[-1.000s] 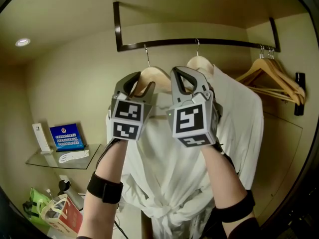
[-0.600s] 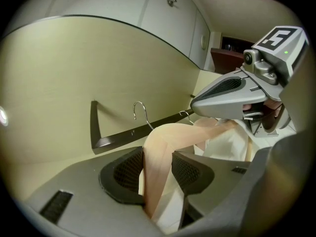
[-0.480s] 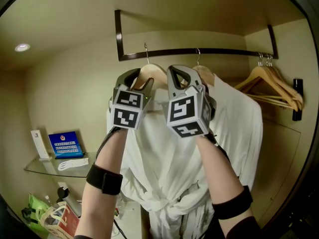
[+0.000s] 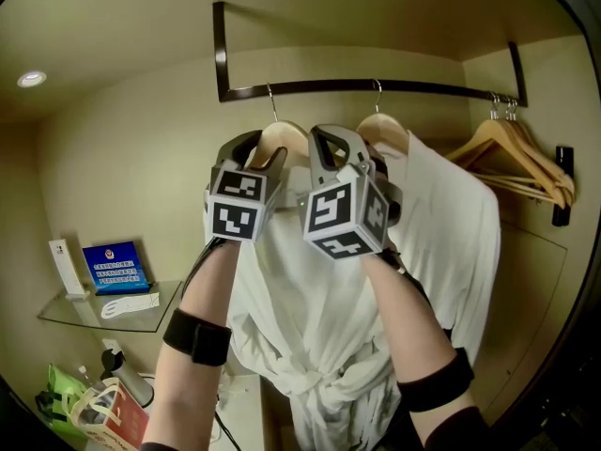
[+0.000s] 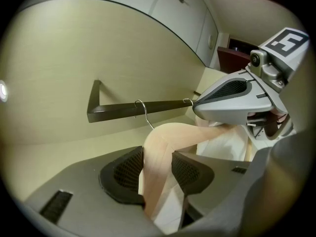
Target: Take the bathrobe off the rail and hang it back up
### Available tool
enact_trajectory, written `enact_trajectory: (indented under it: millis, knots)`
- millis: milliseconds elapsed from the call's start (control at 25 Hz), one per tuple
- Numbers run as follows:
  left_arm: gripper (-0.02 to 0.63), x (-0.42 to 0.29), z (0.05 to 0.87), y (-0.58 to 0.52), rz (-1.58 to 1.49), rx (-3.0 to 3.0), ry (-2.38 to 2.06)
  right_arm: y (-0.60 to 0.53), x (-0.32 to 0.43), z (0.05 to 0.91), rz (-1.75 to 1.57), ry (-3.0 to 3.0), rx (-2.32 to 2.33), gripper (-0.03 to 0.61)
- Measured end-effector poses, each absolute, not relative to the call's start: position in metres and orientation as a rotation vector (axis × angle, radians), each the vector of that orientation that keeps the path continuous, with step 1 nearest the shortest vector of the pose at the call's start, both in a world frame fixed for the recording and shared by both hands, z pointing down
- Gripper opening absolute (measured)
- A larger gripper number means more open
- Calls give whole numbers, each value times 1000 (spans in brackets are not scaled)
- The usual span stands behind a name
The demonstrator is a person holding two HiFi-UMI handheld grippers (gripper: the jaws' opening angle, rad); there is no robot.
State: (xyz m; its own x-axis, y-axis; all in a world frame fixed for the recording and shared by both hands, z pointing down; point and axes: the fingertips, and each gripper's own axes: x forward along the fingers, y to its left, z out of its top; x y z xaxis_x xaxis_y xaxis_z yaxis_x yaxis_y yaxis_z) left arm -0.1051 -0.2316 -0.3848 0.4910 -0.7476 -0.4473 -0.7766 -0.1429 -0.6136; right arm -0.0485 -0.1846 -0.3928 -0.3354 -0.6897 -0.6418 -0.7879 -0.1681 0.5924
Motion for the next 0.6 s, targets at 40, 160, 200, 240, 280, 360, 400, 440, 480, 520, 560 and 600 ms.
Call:
enact_trajectory:
  millis: [40,160,200,240,280,360,400,440,480,520,560,600]
  knots:
    - [178,-105,-385,-231,47,-1892,1265,-184,-49,-392,1558,1947,-1762,21]
    - [178,-105,-385,-230,43,-1873,1268,-183,-49,-392,1589,1934,-1777,21]
    - [178,-104,-384,-230,34,-1865,1269,-183,-49,-392,1590,1934,-1779,21]
    - [178,-104,-384,-229,24,-1857,1268,-183,-49,-391,1590,1934,-1782,21]
    - [178,-104,-383,-229,15,-1848,1269,-183,-49,-390,1590,1934,-1783,21]
    - [179,-105,-382,-227,1,-1823,1276,-180,-50,-389,1593,1932,-1780,23]
    - [179,-106,-381,-225,-3,-1809,1282,-178,-50,-389,1595,1929,-1775,23]
    - [179,-107,-380,-224,-2,-1797,1288,-174,-51,-388,1595,1927,-1768,23]
    - [181,-108,-379,-222,2,-1789,1293,-170,-51,-387,1594,1924,-1759,23]
    - [184,-109,-378,-219,8,-1785,1297,-165,-52,-386,1590,1923,-1750,23]
    - [184,-112,-377,-215,15,-1780,1299,-160,-52,-385,1582,1924,-1739,23]
    - [186,-114,-375,-210,18,-1767,1301,-156,-51,-384,1572,1927,-1728,23]
